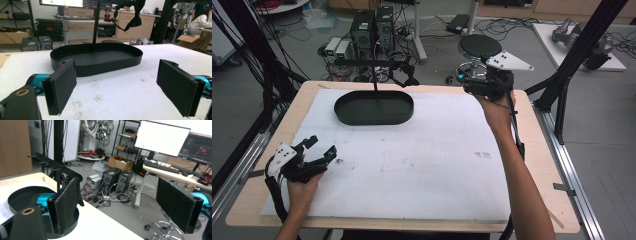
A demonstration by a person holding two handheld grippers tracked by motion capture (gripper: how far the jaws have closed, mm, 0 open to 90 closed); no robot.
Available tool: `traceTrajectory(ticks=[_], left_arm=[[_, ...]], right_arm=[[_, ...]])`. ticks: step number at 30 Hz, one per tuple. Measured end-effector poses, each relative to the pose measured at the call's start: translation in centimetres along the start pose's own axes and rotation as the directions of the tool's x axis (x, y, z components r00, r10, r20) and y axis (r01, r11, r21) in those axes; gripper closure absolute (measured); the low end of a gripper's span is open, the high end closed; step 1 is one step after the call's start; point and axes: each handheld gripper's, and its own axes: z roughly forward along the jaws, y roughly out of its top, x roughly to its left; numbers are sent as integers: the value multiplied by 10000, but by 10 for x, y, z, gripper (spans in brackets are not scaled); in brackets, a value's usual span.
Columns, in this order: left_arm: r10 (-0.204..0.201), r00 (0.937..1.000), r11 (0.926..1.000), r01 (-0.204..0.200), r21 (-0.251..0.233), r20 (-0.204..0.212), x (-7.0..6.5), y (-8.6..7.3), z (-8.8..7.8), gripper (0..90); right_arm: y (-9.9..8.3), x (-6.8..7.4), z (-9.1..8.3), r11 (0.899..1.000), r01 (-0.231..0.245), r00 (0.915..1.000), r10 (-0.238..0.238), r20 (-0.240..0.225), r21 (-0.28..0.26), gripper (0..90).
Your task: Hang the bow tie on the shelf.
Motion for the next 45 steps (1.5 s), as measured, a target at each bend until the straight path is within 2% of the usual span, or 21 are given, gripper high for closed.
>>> traceTrajectory(ticks=[12,15,24,36,42,45], left_arm=[[42,10000,10000,-42,28,-45,0,0,0,165],[49,10000,10000,-48,28,-54,-1,0,0,165],[24,9999,10000,-24,6,-109,-1,0,0,165],[61,9999,10000,-61,49,-95,-1,0,0,165],[68,9999,10000,-67,46,-102,-2,0,0,165],[69,9999,10000,-69,30,-110,-2,0,0,165]], right_arm=[[-24,-3,-52,9992,-74,9999,79,118,-392,157],[-35,-2,-64,9989,-79,9999,86,149,-460,148],[-72,9,-96,9947,-587,9977,613,284,-840,128],[-128,31,-117,9890,-1280,9912,1302,250,-741,122],[-155,39,-121,9865,-1582,9869,1593,239,-422,122],[-168,45,-121,9877,-1553,9874,1557,289,-156,122]])
